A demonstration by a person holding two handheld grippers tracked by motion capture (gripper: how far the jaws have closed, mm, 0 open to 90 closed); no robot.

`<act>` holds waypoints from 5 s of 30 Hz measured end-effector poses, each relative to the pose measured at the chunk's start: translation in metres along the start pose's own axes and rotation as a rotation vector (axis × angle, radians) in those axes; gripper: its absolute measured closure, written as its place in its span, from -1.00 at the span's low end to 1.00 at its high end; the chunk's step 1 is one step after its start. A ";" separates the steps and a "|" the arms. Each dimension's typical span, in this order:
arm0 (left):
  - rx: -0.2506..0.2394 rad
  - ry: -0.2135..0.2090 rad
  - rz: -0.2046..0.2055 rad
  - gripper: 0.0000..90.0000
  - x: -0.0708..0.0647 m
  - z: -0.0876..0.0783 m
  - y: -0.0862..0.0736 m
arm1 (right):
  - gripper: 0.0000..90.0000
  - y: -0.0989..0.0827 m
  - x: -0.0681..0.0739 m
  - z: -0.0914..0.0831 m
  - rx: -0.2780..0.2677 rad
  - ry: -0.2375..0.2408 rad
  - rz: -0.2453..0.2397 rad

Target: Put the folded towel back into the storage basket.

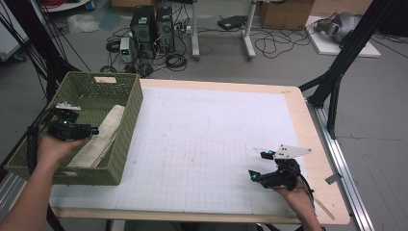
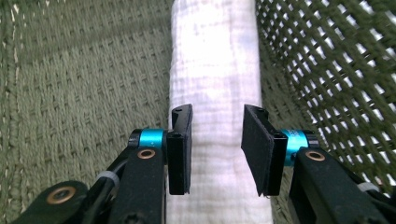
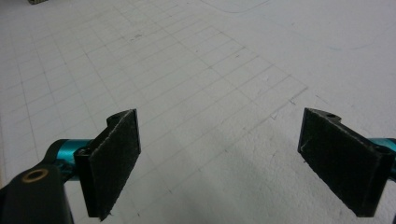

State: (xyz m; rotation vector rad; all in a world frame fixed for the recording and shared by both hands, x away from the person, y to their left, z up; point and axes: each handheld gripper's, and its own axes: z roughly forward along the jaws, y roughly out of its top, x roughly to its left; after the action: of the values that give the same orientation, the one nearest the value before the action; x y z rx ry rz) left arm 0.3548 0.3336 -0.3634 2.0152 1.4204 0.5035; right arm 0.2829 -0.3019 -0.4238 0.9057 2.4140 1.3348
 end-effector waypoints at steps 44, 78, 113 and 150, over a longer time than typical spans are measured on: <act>-0.349 -0.128 0.047 -0.04 -0.033 -0.047 0.011 | -0.73 0.003 0.006 -0.006 -0.042 -0.011 -0.004; -0.453 -0.231 0.099 -0.13 -0.074 -0.056 0.013 | -0.73 0.004 0.007 -0.005 -0.042 -0.003 -0.015; -0.477 -0.311 0.161 -0.24 -0.114 -0.049 0.013 | -0.73 0.005 0.007 -0.006 -0.052 -0.008 -0.016; -0.477 -0.395 0.250 -0.35 -0.172 -0.028 0.003 | -0.73 0.006 0.007 -0.006 -0.071 -0.010 -0.018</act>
State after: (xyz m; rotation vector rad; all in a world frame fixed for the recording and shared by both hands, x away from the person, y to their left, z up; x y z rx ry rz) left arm 0.2793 0.1792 -0.3335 1.7772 0.7332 0.4630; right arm 0.2767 -0.2994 -0.4147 0.8679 2.3454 1.3966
